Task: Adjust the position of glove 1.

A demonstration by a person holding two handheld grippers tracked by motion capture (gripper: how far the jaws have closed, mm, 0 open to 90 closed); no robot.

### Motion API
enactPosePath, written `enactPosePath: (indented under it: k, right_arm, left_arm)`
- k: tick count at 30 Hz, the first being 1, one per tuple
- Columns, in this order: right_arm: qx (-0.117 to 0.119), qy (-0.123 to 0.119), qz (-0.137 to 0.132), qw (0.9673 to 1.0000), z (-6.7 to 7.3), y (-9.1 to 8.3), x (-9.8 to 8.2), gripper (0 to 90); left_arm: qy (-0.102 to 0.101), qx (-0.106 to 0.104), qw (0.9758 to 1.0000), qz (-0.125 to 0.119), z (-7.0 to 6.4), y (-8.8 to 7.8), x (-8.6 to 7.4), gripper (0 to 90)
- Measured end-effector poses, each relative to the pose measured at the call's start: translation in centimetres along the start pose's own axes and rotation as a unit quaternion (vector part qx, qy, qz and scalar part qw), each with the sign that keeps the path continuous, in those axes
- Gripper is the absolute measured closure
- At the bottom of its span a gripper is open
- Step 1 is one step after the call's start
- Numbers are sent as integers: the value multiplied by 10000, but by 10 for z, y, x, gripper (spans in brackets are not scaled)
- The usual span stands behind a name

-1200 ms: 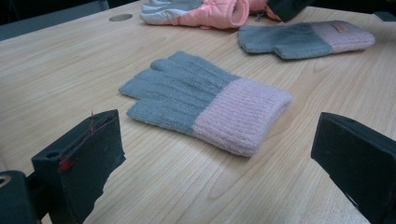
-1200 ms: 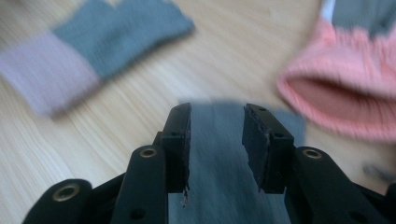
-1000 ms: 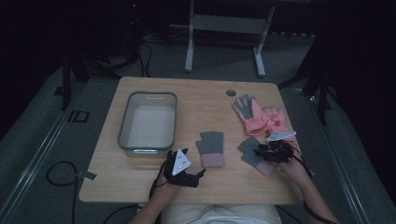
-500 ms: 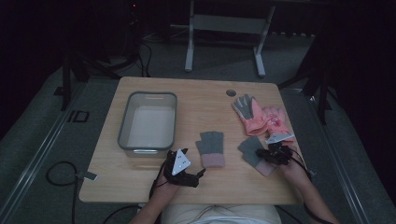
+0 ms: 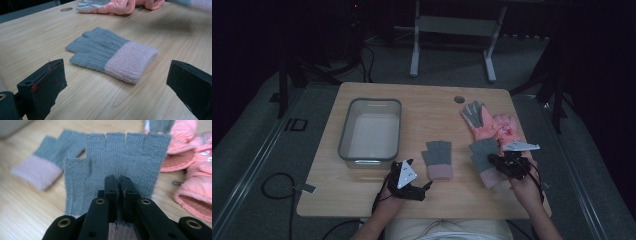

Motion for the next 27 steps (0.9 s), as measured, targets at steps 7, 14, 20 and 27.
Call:
enactPosePath:
  k: [7, 14, 20, 27]
  right_arm:
    - [-555, 626, -223, 9962, 5, -14, 9, 853]
    - [-515, 1396, -268, 9885, 6, 3, 4, 852]
    - [-628, 1604, -125, 9850, 6, 27, -3, 851]
    - [-635, 1843, 130, 9807, -1, 56, -17, 847]
  left_arm:
    - [-18, -14, 10000, -36, 0, 0, 0, 19]
    - [-11, -31, 10000, -26, 0, 0, 0, 19]
    - [-67, -62, 10000, -31, 1, -1, 0, 19]
    - [3, -77, 10000, -7, 0, 0, 0, 19]
Point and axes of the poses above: each handheld gripper's, and its own axes: y roughly forward along the jaws, x roughly out of its top, z roughly to its left, the point moved 6 cm from there along y, roughly forward along the jaws, and after that the axes turned 11 degrees about z, right-handed, at the moved point
